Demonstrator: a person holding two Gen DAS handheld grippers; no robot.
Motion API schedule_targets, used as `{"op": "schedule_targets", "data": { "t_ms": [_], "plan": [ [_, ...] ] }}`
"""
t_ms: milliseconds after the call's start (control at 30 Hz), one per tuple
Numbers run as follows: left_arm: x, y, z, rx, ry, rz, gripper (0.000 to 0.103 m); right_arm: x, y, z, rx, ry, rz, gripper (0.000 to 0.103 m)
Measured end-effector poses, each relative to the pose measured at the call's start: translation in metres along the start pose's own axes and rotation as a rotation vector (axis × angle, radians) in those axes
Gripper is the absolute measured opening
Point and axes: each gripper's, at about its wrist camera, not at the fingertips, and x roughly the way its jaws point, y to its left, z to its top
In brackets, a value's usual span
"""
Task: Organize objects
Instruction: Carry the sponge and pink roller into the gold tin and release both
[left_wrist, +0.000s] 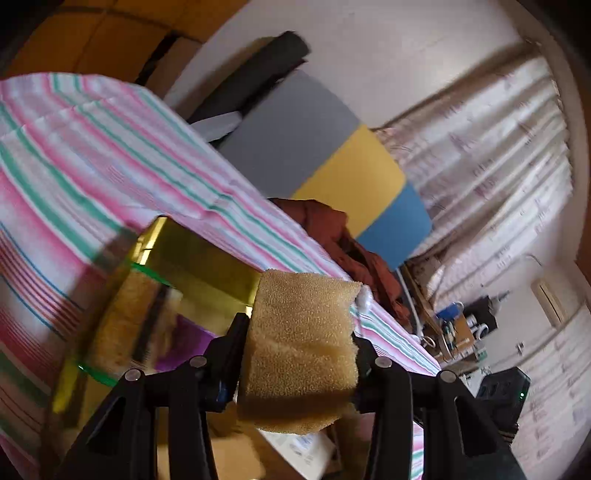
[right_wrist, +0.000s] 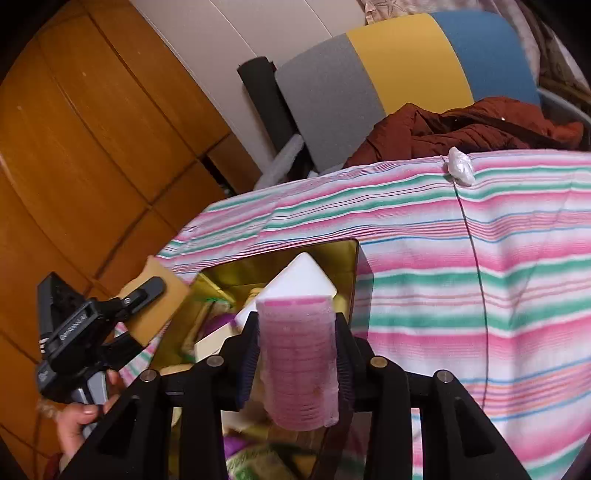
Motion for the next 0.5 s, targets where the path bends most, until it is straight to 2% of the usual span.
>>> {"op": "schedule_targets", "data": {
  "t_ms": [67, 133, 167, 233, 300, 367, 500],
  "plan": [
    [0.003, 0.006, 0.001, -0.016, 0.007, 0.012, 0.045, 0.001, -0.002, 0.003, 0.027, -0.01, -0.022, 0.061],
    [0.007, 0.011, 0.001, -0.029, 0.01, 0.016, 0.045, -0.005, -0.005, 0.002, 0.057, -0.03, 0.001, 0.067],
    [0.008, 0.011, 0.0, -0.032, 0.012, 0.015, 0.046, -0.009, -0.006, -0.001, 0.064, -0.037, 0.007, 0.069],
    [0.012, 0.012, 0.0, -0.041, 0.018, 0.031, 0.054, -0.016, -0.005, -0.004, 0.063, -0.039, -0.002, 0.073],
    [0.013, 0.012, 0.001, -0.058, 0.021, 0.06, 0.068, -0.023, -0.007, -0.01, 0.072, -0.047, 0.005, 0.075],
    [0.012, 0.011, 0.003, -0.081, 0.022, 0.093, 0.075, -0.028, -0.009, -0.015, 0.081, -0.047, 0.007, 0.075],
    [-0.003, 0.012, 0.003, -0.137, -0.034, 0.125, 0.08, -0.039, -0.015, -0.022, 0.099, -0.06, 0.006, 0.077]
  ]
}}
